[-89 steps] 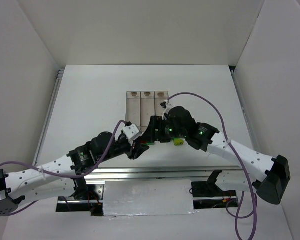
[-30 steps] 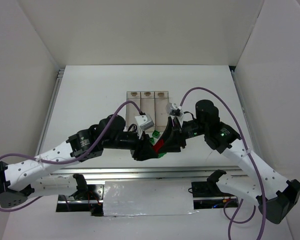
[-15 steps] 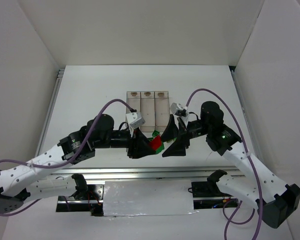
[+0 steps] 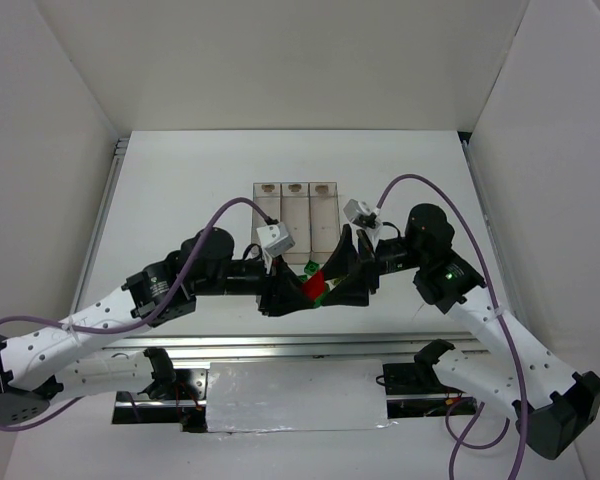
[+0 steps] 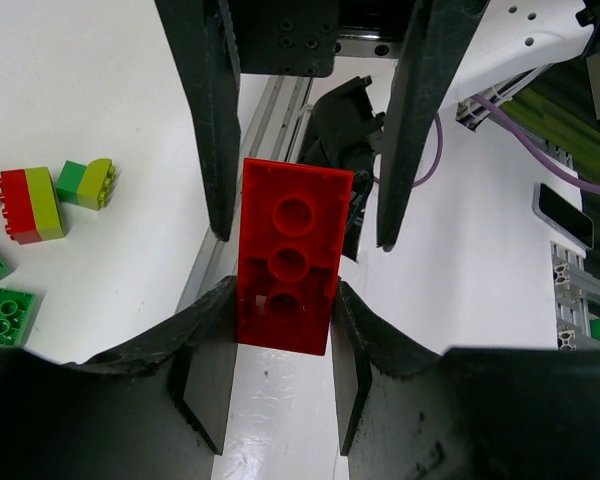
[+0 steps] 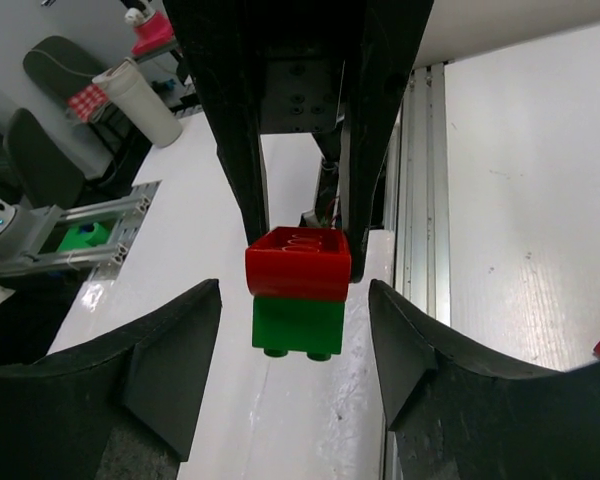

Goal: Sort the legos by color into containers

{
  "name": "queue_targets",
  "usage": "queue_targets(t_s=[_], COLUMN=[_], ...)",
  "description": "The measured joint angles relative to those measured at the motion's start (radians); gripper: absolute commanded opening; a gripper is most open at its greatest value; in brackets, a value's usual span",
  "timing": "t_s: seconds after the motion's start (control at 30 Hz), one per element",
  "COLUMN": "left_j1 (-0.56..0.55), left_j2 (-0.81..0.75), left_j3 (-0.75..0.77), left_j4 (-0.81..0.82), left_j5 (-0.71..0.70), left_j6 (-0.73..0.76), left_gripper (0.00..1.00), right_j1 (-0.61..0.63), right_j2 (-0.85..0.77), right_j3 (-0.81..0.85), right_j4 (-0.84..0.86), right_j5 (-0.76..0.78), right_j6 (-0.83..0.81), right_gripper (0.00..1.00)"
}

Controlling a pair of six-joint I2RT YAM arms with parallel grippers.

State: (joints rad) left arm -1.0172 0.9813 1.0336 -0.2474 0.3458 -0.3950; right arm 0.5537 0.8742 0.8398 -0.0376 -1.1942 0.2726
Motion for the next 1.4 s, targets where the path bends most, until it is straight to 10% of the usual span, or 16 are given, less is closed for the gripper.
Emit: queue_targets(t_s=[0.13,0.3,0.47,0.5,0.63,1.2,1.4], left_j1=[0.002,0.014,0.058,0.073,0.113,0.143,0.148], left_j2=[0.016,0.017,0.017,0.017,0.016,-0.010,-0.008], left_j3=[0.000,0.000,-0.002,-0.003,-0.011,-0.026,-0.035], left_j4=[0.004,-0.004,-0.008,-0.007,-0.004,0.056,0.076], left_j5=[0.005,0.006,0.035,0.051,0.098,0.122,0.137], left_j6=[-0.001,-0.002,-0.002,-0.002,-0.003,-0.016,-0.031], left_gripper=[0.00,0.00,0.00,0.00,0.00,0.00,0.00], right_j1=[0.000,0.000,0.000,0.000,0.000,0.000,0.000], right_j2=[0.002,0.009,0.013,0.016,0.045,0.069,0.071], right_j3=[-0.005,-0.010,-0.016,-0.016,-0.016,-0.017,-0.017], right_j4=[0.009,0.007,0.008,0.011,0.026,0.043,0.063], right_j5=[0.014,0.021,0.047,0.054,0.055,0.039,0.052], right_j6=[0.003,-0.009,-0.029,-0.030,-0.029,0.013,0.039], right_gripper=[0.23,0.00,0.01,0.31,0.53,0.60,0.23])
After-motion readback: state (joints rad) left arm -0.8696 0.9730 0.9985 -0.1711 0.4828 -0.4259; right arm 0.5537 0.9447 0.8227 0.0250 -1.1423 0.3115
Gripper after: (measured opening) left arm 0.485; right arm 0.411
